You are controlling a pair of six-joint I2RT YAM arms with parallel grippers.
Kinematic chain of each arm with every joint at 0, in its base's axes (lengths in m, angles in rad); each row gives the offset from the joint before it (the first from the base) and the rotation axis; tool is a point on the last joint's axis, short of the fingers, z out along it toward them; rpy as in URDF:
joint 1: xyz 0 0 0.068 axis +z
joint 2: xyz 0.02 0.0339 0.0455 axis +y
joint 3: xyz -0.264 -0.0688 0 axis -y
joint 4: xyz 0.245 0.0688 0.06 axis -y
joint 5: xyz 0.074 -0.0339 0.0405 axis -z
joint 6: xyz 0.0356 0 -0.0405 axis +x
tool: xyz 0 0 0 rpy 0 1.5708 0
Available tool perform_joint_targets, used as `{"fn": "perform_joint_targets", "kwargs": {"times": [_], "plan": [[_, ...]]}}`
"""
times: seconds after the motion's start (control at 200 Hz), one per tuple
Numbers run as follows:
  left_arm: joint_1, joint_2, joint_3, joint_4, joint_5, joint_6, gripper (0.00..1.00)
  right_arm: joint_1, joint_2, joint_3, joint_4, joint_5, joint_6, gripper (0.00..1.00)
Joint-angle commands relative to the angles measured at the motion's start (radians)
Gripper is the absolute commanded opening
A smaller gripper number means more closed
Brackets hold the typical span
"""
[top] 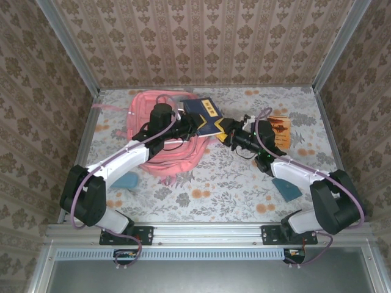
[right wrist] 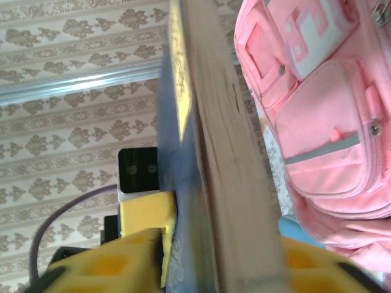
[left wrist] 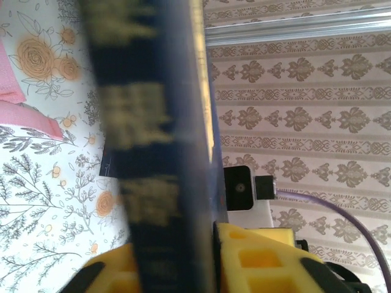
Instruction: Pack books, pencil case, and school supplies into a backpack
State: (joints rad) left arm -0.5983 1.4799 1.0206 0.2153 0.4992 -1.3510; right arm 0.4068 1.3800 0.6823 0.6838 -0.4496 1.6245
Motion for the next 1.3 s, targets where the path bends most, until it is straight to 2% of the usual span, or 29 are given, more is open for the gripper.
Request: {"fn": "perform_joint_targets", "kwargs": {"times": [0.0, 0.11, 0.215, 0.28, 0.46, 0.585, 0.685, 0.75, 0.815, 0.88, 0.945, 1.03, 1.15, 1.295], "plan": [[0.016, -0.053, -0.014, -0.008, -0.016, 0.014, 0.30, 0.000, -0.079, 0.031, -0.136, 0.068, -0.071, 0.20], [0.037, -0.091, -0.024, -0.139, -0.049, 0.092, 0.51, -0.001, -0.127, 0.060, -0.317, 0.110, -0.188, 0.08], [0.065, -0.139, -0.015, -0.374, -0.134, 0.238, 0.69, -0.012, -0.167, 0.074, -0.461, 0.152, -0.290, 0.06], [0.085, -0.162, 0.008, -0.545, -0.205, 0.363, 0.76, -0.022, -0.186, 0.086, -0.553, 0.172, -0.363, 0.05], [0.093, -0.171, 0.086, -0.890, -0.396, 0.826, 0.85, -0.031, -0.234, 0.117, -0.787, 0.244, -0.534, 0.04], [0.088, -0.153, 0.101, -0.984, -0.482, 1.044, 0.91, -0.035, -0.257, 0.106, -0.836, 0.263, -0.588, 0.05], [0.075, -0.113, 0.121, -1.010, -0.552, 1.154, 1.00, -0.037, -0.263, 0.098, -0.849, 0.265, -0.600, 0.05], [0.058, -0.063, 0.152, -1.032, -0.630, 1.205, 1.00, -0.037, -0.265, 0.092, -0.846, 0.263, -0.598, 0.05], [0.051, -0.005, 0.176, -1.047, -0.734, 1.213, 1.00, -0.037, -0.265, 0.088, -0.841, 0.257, -0.594, 0.05], [0.068, 0.065, 0.215, -1.077, -0.770, 1.194, 1.00, -0.037, -0.267, 0.082, -0.836, 0.249, -0.593, 0.05], [0.096, 0.117, 0.232, -1.069, -0.757, 1.169, 1.00, -0.037, -0.270, 0.080, -0.836, 0.246, -0.592, 0.05], [0.129, 0.172, 0.219, -0.994, -0.673, 1.149, 0.99, -0.037, -0.271, 0.076, -0.836, 0.242, -0.594, 0.05], [0.166, 0.261, 0.208, -0.915, -0.506, 1.121, 0.97, -0.037, -0.277, 0.071, -0.843, 0.238, -0.592, 0.05], [0.149, 0.352, 0.217, -0.813, -0.260, 1.061, 0.90, -0.037, -0.296, 0.061, -0.864, 0.263, -0.597, 0.05]]}}
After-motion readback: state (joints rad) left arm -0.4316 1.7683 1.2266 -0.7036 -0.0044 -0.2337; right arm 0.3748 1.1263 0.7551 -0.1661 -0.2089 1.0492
